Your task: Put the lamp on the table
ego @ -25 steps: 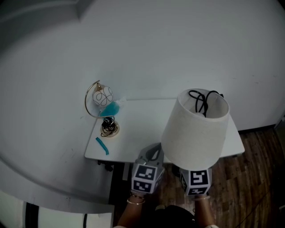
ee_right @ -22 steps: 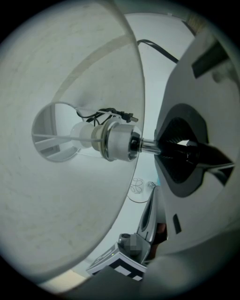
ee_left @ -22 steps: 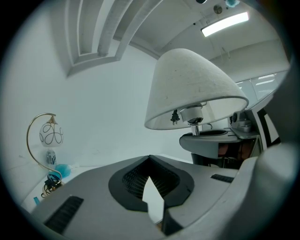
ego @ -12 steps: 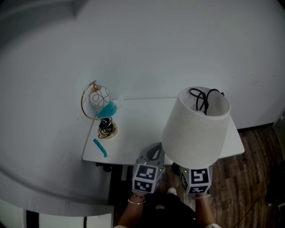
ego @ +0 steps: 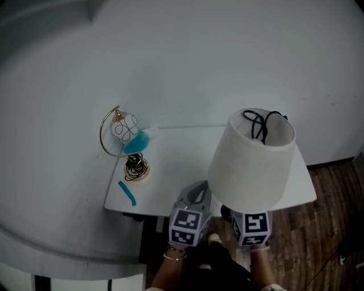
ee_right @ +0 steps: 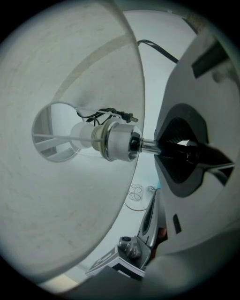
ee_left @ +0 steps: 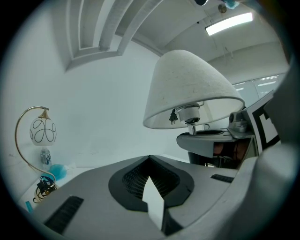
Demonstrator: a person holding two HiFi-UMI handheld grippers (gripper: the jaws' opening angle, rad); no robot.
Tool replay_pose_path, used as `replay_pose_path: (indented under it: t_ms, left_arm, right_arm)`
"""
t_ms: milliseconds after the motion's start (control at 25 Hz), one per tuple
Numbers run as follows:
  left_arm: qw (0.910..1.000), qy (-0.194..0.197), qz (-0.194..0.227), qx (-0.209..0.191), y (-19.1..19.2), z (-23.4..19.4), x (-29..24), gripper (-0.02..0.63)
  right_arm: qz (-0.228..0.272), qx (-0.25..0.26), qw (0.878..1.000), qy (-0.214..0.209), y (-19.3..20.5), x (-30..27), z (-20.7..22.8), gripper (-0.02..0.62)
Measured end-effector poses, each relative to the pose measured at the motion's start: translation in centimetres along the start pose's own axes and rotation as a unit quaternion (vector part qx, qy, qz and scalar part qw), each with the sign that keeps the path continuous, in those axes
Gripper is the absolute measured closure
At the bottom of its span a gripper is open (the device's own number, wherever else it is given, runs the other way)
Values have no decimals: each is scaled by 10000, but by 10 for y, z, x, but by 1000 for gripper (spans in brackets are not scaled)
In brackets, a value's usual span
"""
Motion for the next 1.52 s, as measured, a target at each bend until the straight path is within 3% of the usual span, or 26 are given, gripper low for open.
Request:
replay_pose_path:
  t_ms: [1520]
  left_arm:
    - [9994, -278, -121, 173, 6, -54, -119, 600]
  right_arm:
    - [-94, -94, 9996, -255, 40, -118, 50, 531]
Point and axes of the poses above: the fingertips, and each gripper's own axes: x backward along the fingers, z to its right, y out of its underside, the point moved 4 cm from there along x, backward along the fingers, and after that the axes turned 3 degrees about x, right-handed, at the moved point
